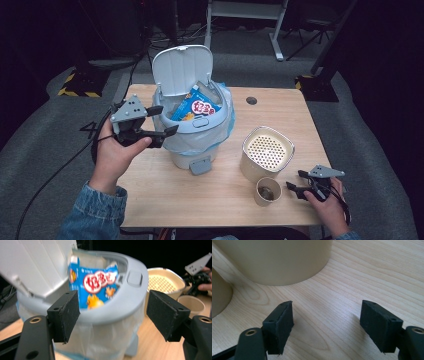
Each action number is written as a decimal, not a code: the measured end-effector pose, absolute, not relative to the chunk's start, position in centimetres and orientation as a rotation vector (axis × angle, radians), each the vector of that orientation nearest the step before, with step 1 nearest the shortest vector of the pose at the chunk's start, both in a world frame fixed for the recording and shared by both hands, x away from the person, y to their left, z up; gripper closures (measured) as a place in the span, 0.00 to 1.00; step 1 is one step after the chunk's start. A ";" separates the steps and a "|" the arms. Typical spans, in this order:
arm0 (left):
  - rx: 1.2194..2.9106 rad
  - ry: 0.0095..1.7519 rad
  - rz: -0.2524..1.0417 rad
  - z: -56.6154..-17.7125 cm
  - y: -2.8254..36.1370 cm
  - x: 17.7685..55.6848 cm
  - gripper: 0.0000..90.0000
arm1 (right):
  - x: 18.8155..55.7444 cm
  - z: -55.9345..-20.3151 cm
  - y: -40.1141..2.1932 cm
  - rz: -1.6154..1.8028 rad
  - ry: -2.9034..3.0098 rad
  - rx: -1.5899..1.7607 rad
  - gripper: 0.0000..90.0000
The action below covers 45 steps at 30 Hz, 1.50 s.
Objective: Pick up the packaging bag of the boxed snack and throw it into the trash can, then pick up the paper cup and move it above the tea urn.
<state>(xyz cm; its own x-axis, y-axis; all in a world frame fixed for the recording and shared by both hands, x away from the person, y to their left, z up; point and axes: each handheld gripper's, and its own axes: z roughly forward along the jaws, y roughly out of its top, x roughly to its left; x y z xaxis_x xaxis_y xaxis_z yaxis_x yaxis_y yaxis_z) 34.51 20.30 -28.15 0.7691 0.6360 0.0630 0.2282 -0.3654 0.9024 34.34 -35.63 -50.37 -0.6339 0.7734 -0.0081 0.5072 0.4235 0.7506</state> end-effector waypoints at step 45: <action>2.225 1.053 0.346 -48.8 24.4 33.5 0.26 | 30.0 -48.7 -30.0 1.339 2.558 0.741 0.24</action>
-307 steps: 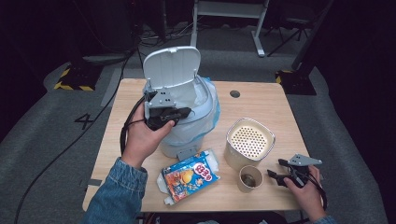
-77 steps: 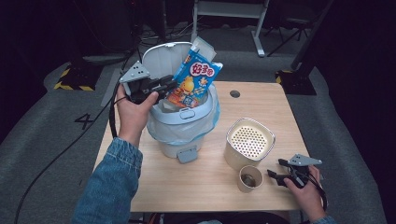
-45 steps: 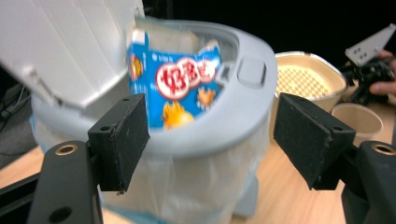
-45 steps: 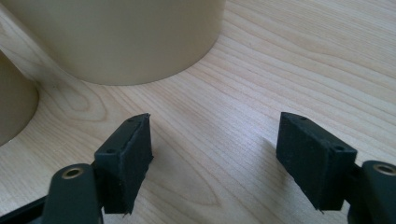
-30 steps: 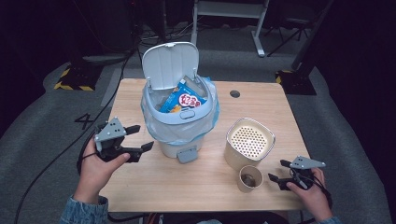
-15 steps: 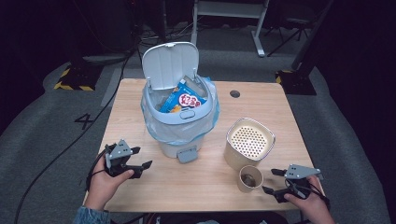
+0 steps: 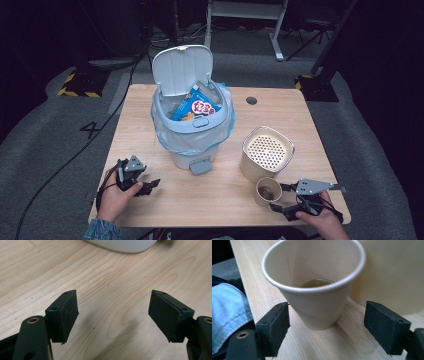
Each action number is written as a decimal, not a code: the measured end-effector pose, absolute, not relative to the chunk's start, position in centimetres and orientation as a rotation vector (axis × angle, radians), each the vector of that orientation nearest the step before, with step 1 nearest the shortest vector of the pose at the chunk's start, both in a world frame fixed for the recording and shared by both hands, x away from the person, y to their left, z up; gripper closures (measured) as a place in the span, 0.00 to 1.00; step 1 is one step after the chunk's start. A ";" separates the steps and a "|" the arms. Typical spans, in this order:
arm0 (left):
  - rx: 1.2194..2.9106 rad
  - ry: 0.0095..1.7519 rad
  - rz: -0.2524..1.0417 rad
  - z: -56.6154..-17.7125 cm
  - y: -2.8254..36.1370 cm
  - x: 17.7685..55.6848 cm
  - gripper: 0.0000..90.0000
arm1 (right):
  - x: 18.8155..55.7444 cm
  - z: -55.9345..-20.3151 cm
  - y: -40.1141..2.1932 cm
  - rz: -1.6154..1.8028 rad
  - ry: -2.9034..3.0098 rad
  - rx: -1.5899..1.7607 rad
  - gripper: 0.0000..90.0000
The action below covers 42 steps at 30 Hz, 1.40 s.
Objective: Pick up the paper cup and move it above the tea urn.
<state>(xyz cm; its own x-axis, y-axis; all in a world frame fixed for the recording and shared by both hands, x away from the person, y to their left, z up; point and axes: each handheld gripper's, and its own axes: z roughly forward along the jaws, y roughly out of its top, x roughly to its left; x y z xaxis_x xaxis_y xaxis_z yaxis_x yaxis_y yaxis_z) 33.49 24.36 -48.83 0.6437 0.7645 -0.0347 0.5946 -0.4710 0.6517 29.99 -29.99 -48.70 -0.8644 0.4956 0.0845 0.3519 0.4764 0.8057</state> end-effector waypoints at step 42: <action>2.189 1.026 0.395 -50.4 23.5 34.0 0.17 | 30.1 -44.1 -30.3 1.608 2.484 0.499 0.34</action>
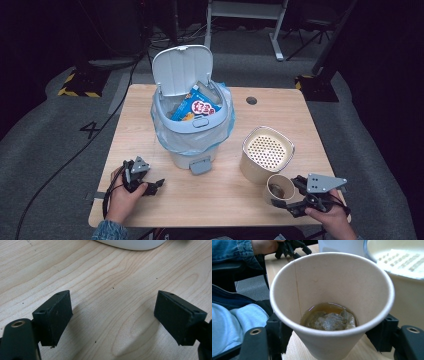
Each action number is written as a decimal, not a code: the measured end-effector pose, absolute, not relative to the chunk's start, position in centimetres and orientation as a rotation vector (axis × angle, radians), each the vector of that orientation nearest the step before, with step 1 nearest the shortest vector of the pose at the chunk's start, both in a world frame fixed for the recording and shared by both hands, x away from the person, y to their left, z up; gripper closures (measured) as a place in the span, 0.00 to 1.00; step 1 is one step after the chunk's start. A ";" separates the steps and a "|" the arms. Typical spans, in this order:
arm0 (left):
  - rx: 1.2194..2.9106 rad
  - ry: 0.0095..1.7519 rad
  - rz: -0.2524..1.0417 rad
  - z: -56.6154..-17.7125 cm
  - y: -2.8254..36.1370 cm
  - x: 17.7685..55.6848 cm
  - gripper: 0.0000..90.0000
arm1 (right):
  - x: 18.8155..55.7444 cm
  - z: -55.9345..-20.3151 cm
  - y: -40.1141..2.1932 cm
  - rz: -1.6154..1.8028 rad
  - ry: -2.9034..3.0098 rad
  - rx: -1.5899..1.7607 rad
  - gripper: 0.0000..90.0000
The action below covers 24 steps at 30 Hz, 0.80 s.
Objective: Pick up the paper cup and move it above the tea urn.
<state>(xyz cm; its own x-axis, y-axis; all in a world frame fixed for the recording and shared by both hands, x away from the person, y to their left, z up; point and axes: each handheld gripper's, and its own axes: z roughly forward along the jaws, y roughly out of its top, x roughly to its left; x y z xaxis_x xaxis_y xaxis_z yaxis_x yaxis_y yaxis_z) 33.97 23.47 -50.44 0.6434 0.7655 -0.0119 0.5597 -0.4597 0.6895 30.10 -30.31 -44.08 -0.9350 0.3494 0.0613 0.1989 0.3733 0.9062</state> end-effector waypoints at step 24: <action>2.184 1.025 0.380 -50.5 23.5 34.0 0.17 | 33.3 -35.2 -30.8 1.614 2.408 0.534 0.34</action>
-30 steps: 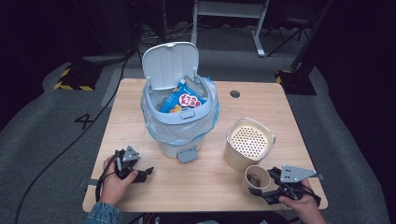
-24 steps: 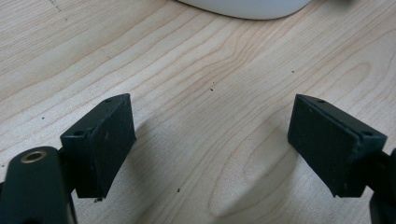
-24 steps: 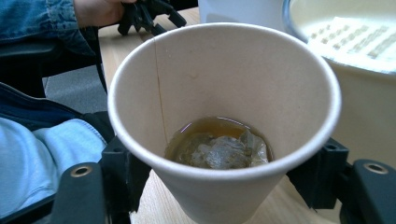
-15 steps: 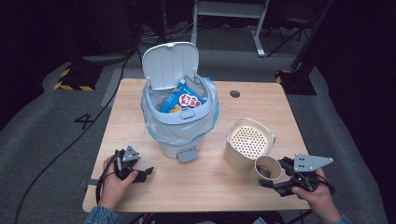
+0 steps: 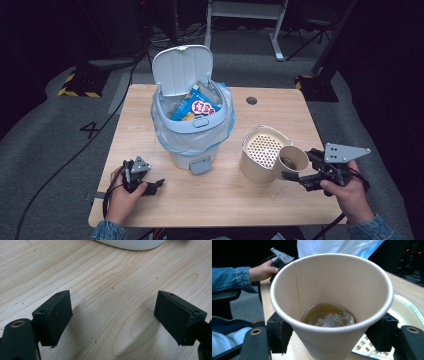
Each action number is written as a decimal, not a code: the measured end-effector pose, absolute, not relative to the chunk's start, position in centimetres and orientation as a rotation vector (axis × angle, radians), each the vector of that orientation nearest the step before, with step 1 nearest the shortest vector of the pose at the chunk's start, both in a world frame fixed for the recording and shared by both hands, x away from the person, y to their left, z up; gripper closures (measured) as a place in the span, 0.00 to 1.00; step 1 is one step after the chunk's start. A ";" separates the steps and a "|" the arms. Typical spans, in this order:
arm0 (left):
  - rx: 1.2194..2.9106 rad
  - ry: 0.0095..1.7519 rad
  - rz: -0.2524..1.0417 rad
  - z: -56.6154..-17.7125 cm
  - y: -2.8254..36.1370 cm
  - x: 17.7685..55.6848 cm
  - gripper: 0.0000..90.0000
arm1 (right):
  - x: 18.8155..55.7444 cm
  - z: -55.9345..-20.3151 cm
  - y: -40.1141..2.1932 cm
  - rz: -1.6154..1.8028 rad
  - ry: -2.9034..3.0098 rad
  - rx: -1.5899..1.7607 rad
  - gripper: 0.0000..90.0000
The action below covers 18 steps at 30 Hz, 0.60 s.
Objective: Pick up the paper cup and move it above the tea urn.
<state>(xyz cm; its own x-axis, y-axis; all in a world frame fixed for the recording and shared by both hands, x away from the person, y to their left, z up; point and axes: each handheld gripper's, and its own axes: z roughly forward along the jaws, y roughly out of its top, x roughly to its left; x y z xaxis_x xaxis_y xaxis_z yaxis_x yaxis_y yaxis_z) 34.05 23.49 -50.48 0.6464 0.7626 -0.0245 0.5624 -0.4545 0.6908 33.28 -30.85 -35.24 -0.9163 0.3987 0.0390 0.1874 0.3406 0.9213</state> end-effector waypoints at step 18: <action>2.186 1.022 0.382 -50.5 23.5 34.1 0.17 | 38.7 -32.6 -31.6 1.498 2.294 0.536 0.35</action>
<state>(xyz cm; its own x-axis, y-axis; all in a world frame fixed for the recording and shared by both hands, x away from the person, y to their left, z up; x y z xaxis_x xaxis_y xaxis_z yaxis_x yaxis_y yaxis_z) 34.09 23.48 -50.48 0.6479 0.7615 -0.0217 0.5602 -0.4569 0.6909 38.74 -31.57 -32.55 -0.8680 0.4899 -0.0816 0.1221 0.3699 0.9210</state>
